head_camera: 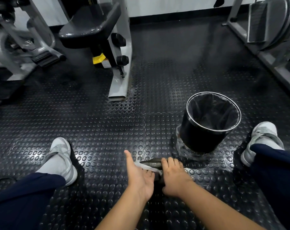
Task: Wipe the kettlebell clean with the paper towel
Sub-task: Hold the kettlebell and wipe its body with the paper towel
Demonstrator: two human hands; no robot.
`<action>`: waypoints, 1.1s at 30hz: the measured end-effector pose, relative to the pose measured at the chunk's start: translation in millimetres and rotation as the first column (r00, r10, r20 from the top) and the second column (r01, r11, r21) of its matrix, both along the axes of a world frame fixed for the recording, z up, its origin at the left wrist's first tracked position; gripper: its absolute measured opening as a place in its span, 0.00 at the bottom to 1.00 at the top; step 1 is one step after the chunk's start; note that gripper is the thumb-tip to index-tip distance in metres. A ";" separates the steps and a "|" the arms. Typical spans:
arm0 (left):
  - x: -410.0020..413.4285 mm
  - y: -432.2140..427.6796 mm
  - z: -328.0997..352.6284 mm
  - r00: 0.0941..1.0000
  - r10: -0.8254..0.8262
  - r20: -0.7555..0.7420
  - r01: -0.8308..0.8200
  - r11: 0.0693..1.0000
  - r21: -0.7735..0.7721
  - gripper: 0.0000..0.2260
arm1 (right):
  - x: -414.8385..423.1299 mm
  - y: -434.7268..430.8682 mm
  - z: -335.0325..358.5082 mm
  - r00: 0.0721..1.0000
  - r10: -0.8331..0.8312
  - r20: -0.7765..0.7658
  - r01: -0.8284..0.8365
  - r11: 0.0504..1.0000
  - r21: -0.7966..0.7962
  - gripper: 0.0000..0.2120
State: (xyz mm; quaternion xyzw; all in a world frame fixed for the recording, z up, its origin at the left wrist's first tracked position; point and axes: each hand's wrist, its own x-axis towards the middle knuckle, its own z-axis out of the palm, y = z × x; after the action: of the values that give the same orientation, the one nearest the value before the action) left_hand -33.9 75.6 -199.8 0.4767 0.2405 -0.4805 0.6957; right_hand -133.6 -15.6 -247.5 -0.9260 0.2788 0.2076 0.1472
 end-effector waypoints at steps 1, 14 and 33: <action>-2.7 0.2 1.2 1.000 -0.003 -0.009 0.003 1.000 -0.004 0.57 | 0.5 -0.1 0.0 1.000 0.003 -0.004 -0.003 1.000 -0.003 0.55; 8.2 5.4 1.6 0.999 -0.026 -0.047 0.026 0.999 -0.019 0.60 | 0.1 1.4 0.6 1.000 -0.005 -0.004 0.005 1.000 0.006 0.56; 5.5 7.5 1.6 0.999 -0.008 -0.033 0.008 1.000 -0.013 0.63 | -0.2 -1.2 2.1 1.000 0.020 -0.010 -0.020 1.000 -0.010 0.55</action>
State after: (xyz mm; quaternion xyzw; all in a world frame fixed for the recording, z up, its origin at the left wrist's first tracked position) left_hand -28.4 83.0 -198.2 0.4654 0.2469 -0.4925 0.6928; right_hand -133.8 -16.9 -245.4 -0.9284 0.2713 0.2124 0.1388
